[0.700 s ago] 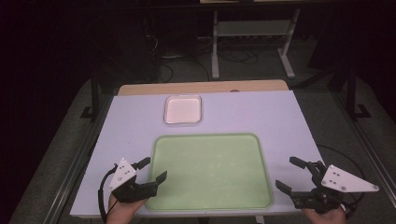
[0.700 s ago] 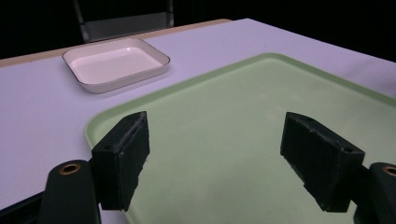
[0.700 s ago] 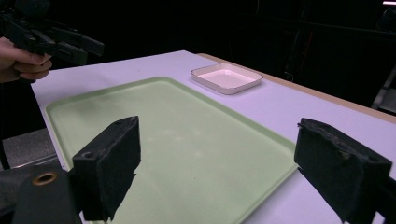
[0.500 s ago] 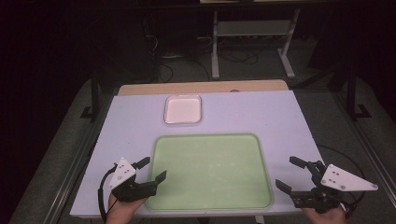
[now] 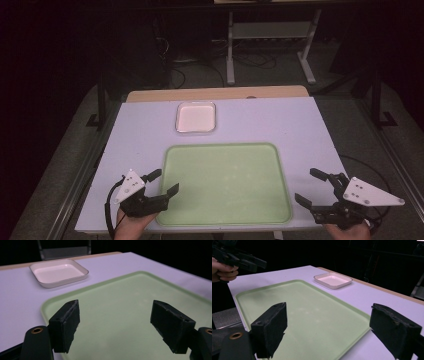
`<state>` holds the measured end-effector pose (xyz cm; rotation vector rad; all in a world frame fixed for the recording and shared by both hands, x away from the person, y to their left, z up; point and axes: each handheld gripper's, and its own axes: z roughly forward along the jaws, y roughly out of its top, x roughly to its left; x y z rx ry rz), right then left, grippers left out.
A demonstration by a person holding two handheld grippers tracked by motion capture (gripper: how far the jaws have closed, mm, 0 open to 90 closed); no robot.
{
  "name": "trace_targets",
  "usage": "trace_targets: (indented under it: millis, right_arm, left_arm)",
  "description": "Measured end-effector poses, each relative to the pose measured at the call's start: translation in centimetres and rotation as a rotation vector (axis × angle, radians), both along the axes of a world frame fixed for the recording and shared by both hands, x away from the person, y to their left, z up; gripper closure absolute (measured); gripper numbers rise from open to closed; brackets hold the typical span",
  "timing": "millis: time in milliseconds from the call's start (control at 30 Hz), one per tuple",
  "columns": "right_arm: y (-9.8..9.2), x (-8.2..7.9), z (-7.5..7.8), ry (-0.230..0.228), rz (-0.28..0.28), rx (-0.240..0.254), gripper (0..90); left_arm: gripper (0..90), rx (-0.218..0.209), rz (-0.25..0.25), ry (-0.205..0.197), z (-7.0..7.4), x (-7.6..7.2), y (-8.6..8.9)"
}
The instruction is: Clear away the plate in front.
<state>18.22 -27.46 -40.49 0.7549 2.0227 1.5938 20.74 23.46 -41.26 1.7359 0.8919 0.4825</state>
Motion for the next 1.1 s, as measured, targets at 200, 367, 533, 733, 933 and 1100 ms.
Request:
trace_targets:
  millis: [200, 367, 533, 733, 933, 1100]
  right_arm:
    - [-0.2, 0.0, 0.0, -0.001, -0.005, 0.004, 13.7]
    - [-0.3, 0.0, 0.0, -0.002, -0.006, 0.011, 13.7]
    - [-0.3, -0.1, 0.0, -0.002, -0.007, 0.016, 13.7]
    - [-0.3, -0.2, 0.1, -0.007, -0.009, 0.016, 13.7]
    - [-0.3, 0.0, 0.0, 0.004, -0.013, 0.028, 13.7]
    - [-0.1, 0.0, 0.0, 0.0, -0.011, 0.015, 13.7]
  left_arm:
    - [22.6, 0.014, 0.002, -0.003, 0.2, 0.0, -0.3]
    - [22.6, 0.013, -0.009, 0.003, 0.5, -0.1, -0.6]
    - [20.5, 0.013, -0.022, -0.005, 0.9, -0.2, -0.8]
    - [17.6, 0.022, -0.042, -0.012, 1.4, -0.1, -1.1]
    - [19.7, 0.04, -0.065, -0.007, 1.8, 0.5, -1.2]
    - [19.5, 0.061, -0.048, -0.016, 2.2, 1.4, -0.9]
